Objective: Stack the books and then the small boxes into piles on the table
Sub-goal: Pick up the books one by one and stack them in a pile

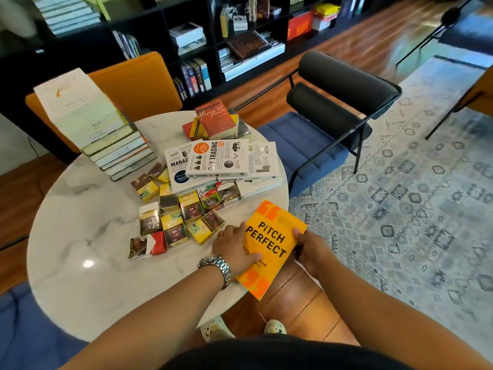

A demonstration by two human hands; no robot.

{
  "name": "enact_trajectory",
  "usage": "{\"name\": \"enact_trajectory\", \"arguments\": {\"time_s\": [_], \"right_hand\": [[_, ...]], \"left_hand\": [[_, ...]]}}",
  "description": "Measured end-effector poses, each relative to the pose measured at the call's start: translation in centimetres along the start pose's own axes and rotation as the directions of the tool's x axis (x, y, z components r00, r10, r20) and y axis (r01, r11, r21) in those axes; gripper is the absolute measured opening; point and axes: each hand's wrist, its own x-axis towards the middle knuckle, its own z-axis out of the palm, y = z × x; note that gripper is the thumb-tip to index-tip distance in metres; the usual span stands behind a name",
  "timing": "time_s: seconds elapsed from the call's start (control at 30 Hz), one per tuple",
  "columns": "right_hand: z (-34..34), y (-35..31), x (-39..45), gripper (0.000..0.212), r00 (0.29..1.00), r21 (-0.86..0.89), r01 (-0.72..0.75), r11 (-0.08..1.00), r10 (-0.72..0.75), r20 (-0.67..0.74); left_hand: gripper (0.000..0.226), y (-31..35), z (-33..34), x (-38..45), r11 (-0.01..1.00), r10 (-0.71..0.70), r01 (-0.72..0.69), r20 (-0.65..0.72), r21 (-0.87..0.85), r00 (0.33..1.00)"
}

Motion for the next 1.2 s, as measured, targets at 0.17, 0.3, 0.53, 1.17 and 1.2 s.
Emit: {"name": "enact_trajectory", "arguments": {"time_s": [0.17,0.3,0.53,1.17,1.2], "right_hand": [[1.6,-4.3,-0.1,0.028,0.996,0.029,0.085,0.996,-0.085,0.019],[5.3,-7.6,-0.7,0.032,0.989,0.033,0.105,0.994,-0.108,0.102],[15.0,-8.9,-1.9,0.016,0.920,-0.172,0.195,0.966,-0.119,0.374],[37.2,-15.4,-1.5,0.026,0.621,-0.316,0.537,0.782,-0.113,0.775],[38.6,-16.0,-1.6,0.027,0.610,-0.315,0.529,0.788,-0.096,0.786]], "left_hand": [[0.085,-0.8,-2.5,0.0,0.865,-0.067,0.077,0.038,-0.495,0.997],[0.044,-1.6,-5.3,-1.1,0.772,-0.018,-0.013,-0.043,-0.636,0.999],[0.040,-6.7,-9.8,-2.4,0.493,-0.272,0.005,-0.149,-0.870,0.951],[0.043,-22.5,-25.3,-0.8,0.170,-0.201,-0.346,-0.376,-0.923,0.905],[0.040,-23.3,-26.2,-0.5,0.188,-0.229,-0.362,-0.399,-0.913,0.888]]}}
